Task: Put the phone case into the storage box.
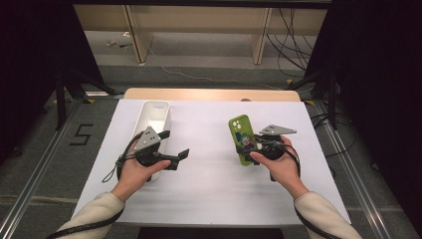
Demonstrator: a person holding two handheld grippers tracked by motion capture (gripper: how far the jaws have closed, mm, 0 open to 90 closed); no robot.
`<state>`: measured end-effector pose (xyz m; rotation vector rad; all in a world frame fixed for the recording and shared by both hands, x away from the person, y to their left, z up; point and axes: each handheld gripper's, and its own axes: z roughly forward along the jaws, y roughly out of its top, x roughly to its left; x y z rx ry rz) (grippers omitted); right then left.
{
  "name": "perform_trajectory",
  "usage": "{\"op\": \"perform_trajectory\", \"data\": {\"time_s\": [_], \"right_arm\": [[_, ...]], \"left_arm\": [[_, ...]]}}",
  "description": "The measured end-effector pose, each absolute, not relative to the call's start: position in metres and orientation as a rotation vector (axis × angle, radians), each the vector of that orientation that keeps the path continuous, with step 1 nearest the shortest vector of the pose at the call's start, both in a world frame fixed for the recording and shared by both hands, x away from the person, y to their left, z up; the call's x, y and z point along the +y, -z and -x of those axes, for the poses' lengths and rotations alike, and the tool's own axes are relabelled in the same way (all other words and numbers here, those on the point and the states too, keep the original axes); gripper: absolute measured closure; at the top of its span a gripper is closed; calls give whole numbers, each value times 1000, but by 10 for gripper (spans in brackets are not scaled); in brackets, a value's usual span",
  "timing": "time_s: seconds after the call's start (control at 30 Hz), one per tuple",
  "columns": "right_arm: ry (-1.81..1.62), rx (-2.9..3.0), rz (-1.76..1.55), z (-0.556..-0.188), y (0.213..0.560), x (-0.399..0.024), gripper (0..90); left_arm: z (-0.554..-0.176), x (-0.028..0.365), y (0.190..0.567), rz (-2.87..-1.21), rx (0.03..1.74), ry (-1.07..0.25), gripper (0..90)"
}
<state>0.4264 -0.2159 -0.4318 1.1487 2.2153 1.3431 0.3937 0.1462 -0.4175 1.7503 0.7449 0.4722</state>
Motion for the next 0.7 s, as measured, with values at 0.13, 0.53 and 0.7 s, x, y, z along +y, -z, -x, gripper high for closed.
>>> {"op": "perform_trajectory", "data": {"time_s": [0.13,0.53,0.7], "right_arm": [[-1359,2209,-1129,-425,431,-214,167],[-1386,2190,-1083,-423,430,-213,167],[-1398,2179,-1071,-422,429,-212,167]], "left_arm": [[-399,139,414,-1750,736,-467,44],[-419,115,406,-1759,710,-454,44],[-424,105,405,-1763,699,-444,44]]}}
